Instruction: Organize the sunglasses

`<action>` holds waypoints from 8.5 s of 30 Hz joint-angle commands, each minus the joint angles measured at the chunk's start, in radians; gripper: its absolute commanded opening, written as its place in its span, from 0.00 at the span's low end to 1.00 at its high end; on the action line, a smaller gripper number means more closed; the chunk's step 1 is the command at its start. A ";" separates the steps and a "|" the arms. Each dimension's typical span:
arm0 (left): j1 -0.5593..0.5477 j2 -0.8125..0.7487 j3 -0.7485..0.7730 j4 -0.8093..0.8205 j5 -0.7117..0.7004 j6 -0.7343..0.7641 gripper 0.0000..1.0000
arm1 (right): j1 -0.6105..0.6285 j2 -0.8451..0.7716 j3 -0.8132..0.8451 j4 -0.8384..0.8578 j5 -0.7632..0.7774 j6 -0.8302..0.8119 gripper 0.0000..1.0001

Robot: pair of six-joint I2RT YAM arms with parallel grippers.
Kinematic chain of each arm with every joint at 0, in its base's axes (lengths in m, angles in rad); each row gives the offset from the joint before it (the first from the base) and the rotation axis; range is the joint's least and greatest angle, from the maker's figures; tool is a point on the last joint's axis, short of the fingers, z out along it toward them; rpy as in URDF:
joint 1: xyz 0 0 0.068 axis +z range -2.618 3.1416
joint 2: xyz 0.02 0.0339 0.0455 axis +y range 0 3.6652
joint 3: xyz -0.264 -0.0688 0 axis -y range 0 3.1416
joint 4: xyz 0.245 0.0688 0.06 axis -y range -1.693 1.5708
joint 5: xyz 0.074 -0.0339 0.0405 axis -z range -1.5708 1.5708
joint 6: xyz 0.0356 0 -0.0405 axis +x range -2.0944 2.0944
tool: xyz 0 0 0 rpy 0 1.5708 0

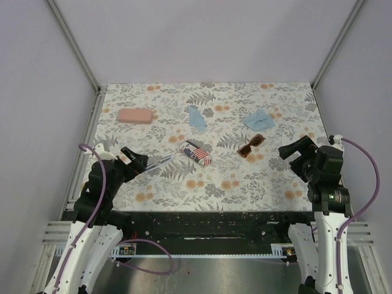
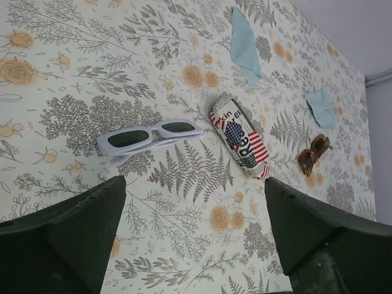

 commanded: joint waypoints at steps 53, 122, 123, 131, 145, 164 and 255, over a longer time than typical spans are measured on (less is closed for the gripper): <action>0.275 1.803 1.369 -0.295 -0.016 -0.718 0.99 | 0.002 -0.039 -0.056 0.011 0.047 0.010 0.99; 0.362 1.968 1.319 0.521 0.268 -0.672 0.35 | 0.002 -0.024 -0.096 0.042 -0.015 0.035 0.99; 0.364 2.004 1.374 0.507 0.256 -0.674 0.27 | 0.002 -0.019 -0.095 0.040 -0.009 0.035 0.99; 0.380 2.150 1.679 0.123 0.018 -0.694 0.05 | 0.002 -0.010 -0.104 0.036 0.013 0.047 0.99; 0.396 1.926 1.244 0.078 0.052 -0.669 0.03 | 0.002 -0.038 -0.124 0.022 -0.036 0.081 0.99; 0.302 1.343 0.580 0.280 0.037 -0.310 0.42 | 0.002 -0.053 -0.139 0.022 -0.141 0.076 0.99; -0.021 1.185 0.519 1.117 0.931 -0.537 0.36 | 0.034 0.281 -0.156 0.679 -0.888 0.165 0.99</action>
